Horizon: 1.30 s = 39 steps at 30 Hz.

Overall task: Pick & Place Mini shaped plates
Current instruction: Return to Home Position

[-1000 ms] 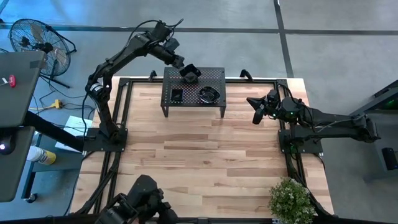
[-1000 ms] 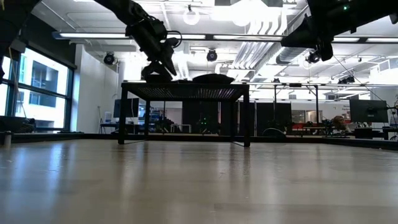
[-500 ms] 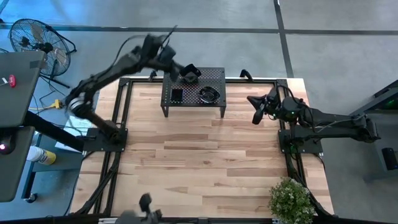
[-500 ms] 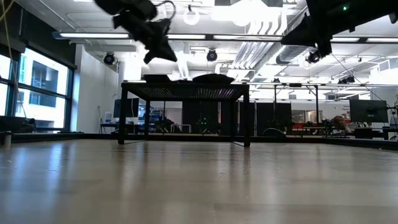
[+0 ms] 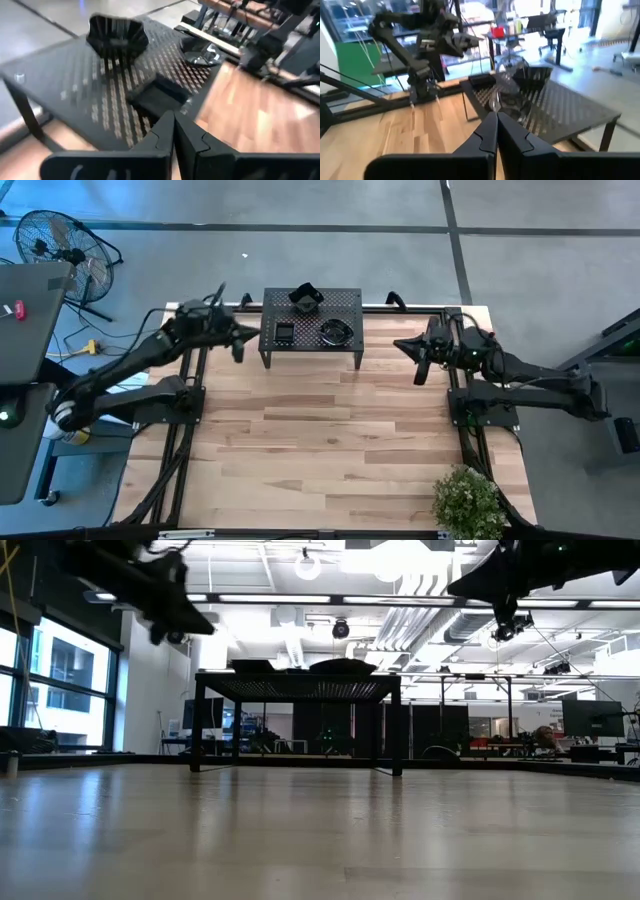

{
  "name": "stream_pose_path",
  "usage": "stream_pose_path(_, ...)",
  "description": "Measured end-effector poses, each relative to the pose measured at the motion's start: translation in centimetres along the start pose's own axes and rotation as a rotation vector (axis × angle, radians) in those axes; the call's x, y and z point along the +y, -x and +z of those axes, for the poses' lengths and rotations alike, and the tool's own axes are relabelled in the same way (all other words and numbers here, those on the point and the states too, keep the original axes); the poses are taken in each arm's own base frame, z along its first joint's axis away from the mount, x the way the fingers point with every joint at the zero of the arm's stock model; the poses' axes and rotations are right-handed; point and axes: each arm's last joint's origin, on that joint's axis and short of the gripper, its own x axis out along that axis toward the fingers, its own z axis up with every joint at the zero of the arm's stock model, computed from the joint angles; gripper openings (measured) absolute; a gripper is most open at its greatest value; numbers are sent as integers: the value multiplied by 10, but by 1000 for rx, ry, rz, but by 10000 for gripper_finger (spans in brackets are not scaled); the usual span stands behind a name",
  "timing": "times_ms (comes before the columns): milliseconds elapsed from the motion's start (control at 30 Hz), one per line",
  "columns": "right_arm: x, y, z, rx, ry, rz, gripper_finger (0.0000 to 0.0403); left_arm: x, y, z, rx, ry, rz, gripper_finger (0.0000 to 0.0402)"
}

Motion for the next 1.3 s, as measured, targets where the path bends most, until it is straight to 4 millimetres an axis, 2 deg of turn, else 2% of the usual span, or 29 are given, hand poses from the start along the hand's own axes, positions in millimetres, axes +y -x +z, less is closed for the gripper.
stream_pose_path(133, -8, 11, 3, -11, 45, 30, 1, -4, 17, -11, -38, 88, 3, 6)
stream_pose_path(267, -17, 20, -5, 8, 64, 56, 1, -3, 23, -20, -90, 63, 43, 7)
stream_pose_path(367, -23, 24, -27, -48, 28, 105, 1, 1, 19, -33, -115, 53, 69, 7)
stream_pose_path(500, -28, 31, -67, -75, -52, 105, 0, 3, 7, -50, -212, 15, 30, 7)
stream_pose_path(567, -29, 35, -85, -93, -77, 111, 0, 2, 0, -65, -224, 0, 45, 7)
stream_pose_path(667, -30, 41, -107, -106, -128, 110, 0, 3, -10, -100, -151, 3, 120, 7)
stream_pose_path(800, -29, 46, -99, -192, -35, 76, 0, 3, -14, -139, -122, 68, 141, 7)
stream_pose_path(833, -30, 46, -98, -194, -17, 66, 0, 1, -14, -142, -144, 82, 123, 7)
stream_pose_path(867, -30, 46, -98, -192, -15, 67, 0, -3, -13, -134, -212, 80, 83, 7)
stream_pose_path(967, -31, 45, -103, -139, -67, 76, 0, -14, -10, -128, -247, 0, 11, 7)
stream_pose_path(1067, -32, 46, -103, -138, -102, 73, 0, -22, -6, -117, -315, -30, 16, 5)
stream_pose_path(1300, -32, 46, -101, -153, -156, 78, 0, -28, -4, -121, -290, -29, -8, 1)
